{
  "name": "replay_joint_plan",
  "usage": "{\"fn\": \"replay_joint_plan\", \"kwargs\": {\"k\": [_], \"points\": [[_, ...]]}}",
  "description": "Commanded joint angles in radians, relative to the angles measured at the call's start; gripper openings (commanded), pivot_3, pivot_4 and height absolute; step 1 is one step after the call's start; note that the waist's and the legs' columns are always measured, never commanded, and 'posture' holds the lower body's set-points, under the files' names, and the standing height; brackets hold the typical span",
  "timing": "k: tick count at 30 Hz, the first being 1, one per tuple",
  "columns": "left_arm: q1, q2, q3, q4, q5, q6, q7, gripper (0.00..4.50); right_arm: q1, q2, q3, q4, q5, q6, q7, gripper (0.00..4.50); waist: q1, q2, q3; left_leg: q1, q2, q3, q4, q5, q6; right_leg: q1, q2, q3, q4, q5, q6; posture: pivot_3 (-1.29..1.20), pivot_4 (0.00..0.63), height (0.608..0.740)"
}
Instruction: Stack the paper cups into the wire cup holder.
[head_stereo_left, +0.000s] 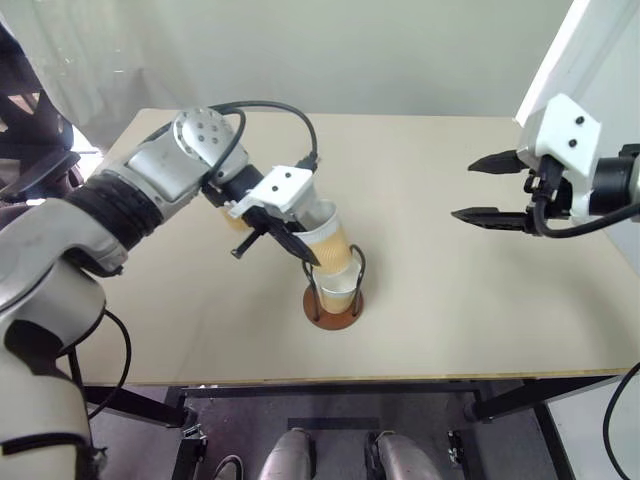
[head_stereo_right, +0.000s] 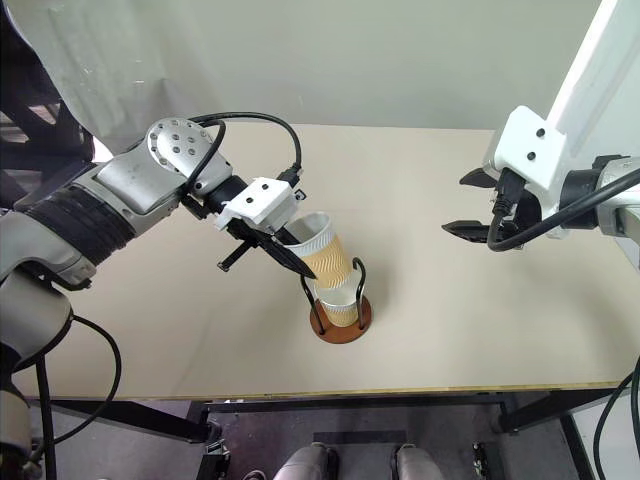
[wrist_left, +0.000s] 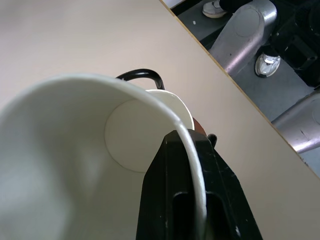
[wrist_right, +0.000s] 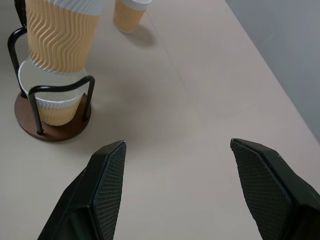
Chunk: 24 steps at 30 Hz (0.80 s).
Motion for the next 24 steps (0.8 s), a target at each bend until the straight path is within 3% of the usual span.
{"fn": "replay_joint_plan", "kwargs": {"k": [1, 11, 16, 22, 23, 24], "points": [[-0.031, -0.017, 0.005, 0.018, -0.017, -0.038, -0.039, 0.03, -0.001, -0.020, -0.047, -0.033, 0.021, 0.010, -0.028, 3.42, 0.000, 0.000, 0.000, 0.000, 0.000, 0.001, 0.000, 0.000, 0.000, 0.000, 0.000, -0.001, -0.001, 0.000, 0.000, 0.00, 0.150, 0.740], [-0.033, -0.049, 0.021, 0.043, -0.025, -0.051, -0.039, 0.03, 0.018, -0.042, -0.054, -0.046, 0.049, 0.016, -0.059, 3.42, 0.003, 0.002, 0.001, -0.007, -0.001, 0.002, 0.011, -0.003, 0.005, 0.000, 0.001, -0.002, -0.006, 0.003, 0.006, 0.00, 0.150, 0.740], [-0.027, -0.066, 0.049, 0.049, -0.036, -0.039, -0.039, 1.31, 0.016, -0.045, -0.047, -0.042, 0.053, 0.014, -0.067, 3.42, 0.004, 0.002, 0.001, -0.008, -0.002, 0.002, 0.012, -0.005, 0.008, 0.001, -0.001, -0.001, -0.008, 0.005, 0.008, 0.00, 0.150, 0.740], [-0.014, -0.111, 0.115, 0.115, -0.005, -0.085, -0.039, 3.56, 0.012, -0.049, -0.039, -0.032, 0.053, 0.007, -0.070, 3.42, 0.005, 0.002, 0.001, -0.008, -0.004, 0.002, 0.013, -0.005, 0.008, 0.001, -0.002, -0.001, -0.007, 0.006, 0.010, 0.00, 0.150, 0.740], [-0.014, -0.123, 0.143, 0.140, 0.002, -0.085, -0.039, 3.84, 0.012, -0.051, -0.040, -0.031, 0.054, 0.006, -0.069, 3.42, 0.006, 0.002, 0.001, -0.008, -0.004, 0.001, 0.013, -0.005, 0.009, 0.001, -0.002, 0.000, -0.008, 0.006, 0.010, 0.00, 0.150, 0.740], [-0.014, -0.133, 0.164, 0.158, 0.008, -0.086, -0.039, 3.84, 0.013, -0.053, -0.042, -0.030, 0.055, 0.004, -0.069, 3.42, 0.005, 0.003, 0.001, -0.008, -0.004, 0.001, 0.013, -0.005, 0.009, 0.001, -0.003, 0.000, -0.007, 0.006, 0.010, 0.00, 0.150, 0.740]]}}
